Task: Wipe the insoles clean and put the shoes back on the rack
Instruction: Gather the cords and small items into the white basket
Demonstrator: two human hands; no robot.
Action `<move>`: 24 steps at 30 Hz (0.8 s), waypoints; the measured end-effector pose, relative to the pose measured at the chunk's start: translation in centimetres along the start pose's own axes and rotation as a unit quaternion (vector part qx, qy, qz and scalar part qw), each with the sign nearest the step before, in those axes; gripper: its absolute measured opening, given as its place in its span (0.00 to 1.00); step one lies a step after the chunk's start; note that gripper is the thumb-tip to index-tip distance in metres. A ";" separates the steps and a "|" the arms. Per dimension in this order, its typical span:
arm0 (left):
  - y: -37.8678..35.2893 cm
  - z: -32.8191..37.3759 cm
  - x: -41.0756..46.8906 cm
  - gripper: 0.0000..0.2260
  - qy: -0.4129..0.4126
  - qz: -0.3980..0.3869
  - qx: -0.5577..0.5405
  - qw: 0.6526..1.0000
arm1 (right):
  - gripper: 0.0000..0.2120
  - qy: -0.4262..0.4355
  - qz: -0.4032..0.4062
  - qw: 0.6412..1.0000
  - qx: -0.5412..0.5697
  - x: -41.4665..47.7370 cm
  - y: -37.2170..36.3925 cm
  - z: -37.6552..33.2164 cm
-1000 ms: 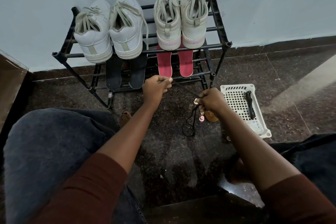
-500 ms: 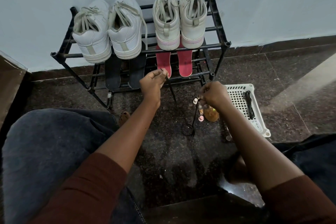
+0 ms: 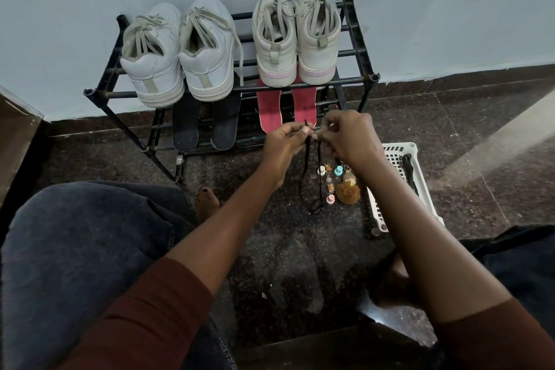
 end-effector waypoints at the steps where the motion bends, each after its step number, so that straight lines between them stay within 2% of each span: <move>1: -0.3 -0.2 -0.1 0.05 0.010 -0.011 -0.005 1.000 | 0.05 0.013 0.017 1.000 -0.009 0.0 0.2 -0.2; 5: -1.4 -0.6 -0.5 0.06 0.033 -0.037 -0.026 0.998 | 0.01 0.027 0.045 0.998 0.022 -0.2 0.4 -0.4; 10: -1.4 -0.5 -0.7 0.05 0.035 -0.024 -0.032 0.999 | 0.08 -0.009 0.061 0.993 0.098 -0.3 0.3 0.6; 14: -1.3 -0.4 -0.9 0.06 0.037 -0.020 -0.036 0.998 | 0.15 -0.056 0.065 0.975 0.205 -0.5 -0.2 1.8; 18: -1.4 -0.6 -0.8 0.06 0.056 -0.036 -0.041 0.997 | 0.15 -0.072 0.079 0.963 0.247 -0.7 -0.7 2.7; 22: -1.3 -0.8 -0.6 0.10 0.096 -0.041 -0.040 0.994 | 0.14 -0.085 0.084 0.956 0.268 -0.7 -1.3 3.6; 24: -1.2 -1.2 -0.6 0.07 0.126 -0.043 -0.048 0.990 | 0.16 -0.090 0.075 0.954 0.275 -0.6 -1.6 3.9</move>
Point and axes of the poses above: each hand's wrist, its own x-axis towards the middle knuckle, its own y-axis out of the back of the hand, z = x × y, the point moved 9 cm from there along x, towards the middle knuckle, and after that the axes turned 11 degrees about -x, right-handed, at the moved point
